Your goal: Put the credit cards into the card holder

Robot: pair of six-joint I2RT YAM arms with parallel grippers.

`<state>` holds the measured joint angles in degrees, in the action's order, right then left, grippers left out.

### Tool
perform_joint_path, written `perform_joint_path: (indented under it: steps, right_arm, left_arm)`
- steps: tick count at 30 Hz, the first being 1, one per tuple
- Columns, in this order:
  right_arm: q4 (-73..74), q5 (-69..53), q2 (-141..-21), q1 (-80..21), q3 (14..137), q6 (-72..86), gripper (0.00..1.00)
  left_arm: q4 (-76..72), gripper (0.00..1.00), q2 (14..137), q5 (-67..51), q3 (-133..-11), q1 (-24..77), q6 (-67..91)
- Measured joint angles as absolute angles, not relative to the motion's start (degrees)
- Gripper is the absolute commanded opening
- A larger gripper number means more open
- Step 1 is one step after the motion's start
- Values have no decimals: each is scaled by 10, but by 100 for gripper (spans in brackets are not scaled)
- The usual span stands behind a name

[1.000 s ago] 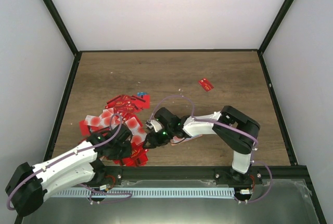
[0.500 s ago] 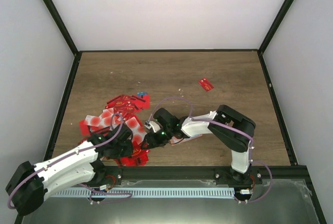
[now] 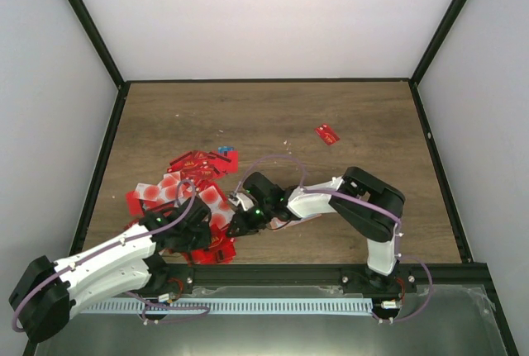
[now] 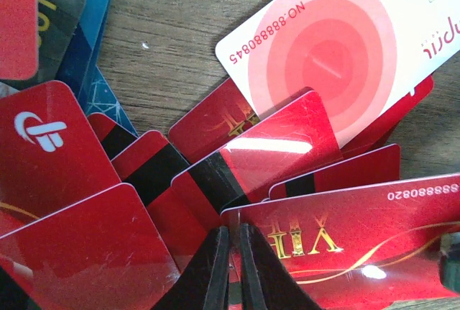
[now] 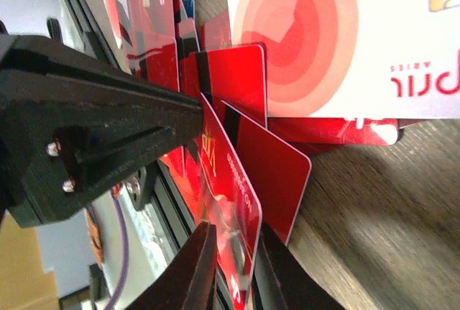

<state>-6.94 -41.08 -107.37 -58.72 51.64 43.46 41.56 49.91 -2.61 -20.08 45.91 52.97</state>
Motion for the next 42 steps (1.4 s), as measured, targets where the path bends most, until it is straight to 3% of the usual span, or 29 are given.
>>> perform_joint_path:
  steps: [2, 9, 24, 32, 42]
  right_arm:
    - [-72, -410, -1076, -587, 516, 437, 1]
    - [-79, -409, -1073, -587, 516, 440, 1]
    - [-61, -347, -814, -506, 427, 452, 1]
    - [-133, -282, -669, -453, 321, 569, 1]
    - [-253, -187, -515, -443, 245, 740, 1]
  left_arm:
    - [416, 8, 499, -26, -201, 459, 530]
    - [432, 34, 480, -17, -206, 460, 533]
    - [453, 50, 447, 17, -357, 460, 540]
    - [253, 55, 430, 1, -356, 460, 576]
    - [-74, 53, 539, -64, -314, 460, 620]
